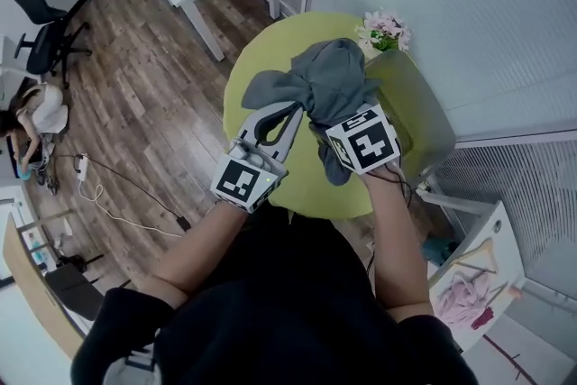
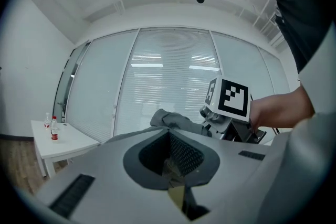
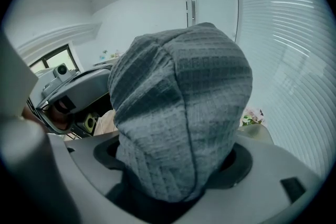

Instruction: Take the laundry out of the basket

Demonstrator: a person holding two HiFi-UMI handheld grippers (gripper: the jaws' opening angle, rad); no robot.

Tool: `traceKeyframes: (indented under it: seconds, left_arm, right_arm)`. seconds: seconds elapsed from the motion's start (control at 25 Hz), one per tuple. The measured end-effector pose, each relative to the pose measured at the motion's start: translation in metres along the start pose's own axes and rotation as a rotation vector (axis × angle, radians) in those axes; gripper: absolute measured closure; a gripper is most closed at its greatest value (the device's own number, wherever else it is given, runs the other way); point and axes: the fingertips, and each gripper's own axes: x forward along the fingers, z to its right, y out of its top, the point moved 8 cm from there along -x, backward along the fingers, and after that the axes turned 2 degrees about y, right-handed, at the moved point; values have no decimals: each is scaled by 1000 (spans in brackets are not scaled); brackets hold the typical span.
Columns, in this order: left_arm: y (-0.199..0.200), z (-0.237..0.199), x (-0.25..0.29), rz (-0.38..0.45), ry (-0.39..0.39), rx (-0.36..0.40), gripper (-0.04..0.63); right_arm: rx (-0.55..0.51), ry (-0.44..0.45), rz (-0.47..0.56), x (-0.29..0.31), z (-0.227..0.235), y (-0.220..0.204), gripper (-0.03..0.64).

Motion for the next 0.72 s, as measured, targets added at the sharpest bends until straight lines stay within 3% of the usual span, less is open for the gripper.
traceKeyframes:
  seconds: [0.4, 0.72]
  left_arm:
    - [-36, -34, -55, -70, 62, 25, 588]
    - [-97, -43, -72, -157, 47, -30, 588]
  right_arm:
    - [-10, 84, -58, 66, -63, -4, 195]
    - [-5, 41, -126, 131, -78, -49, 195]
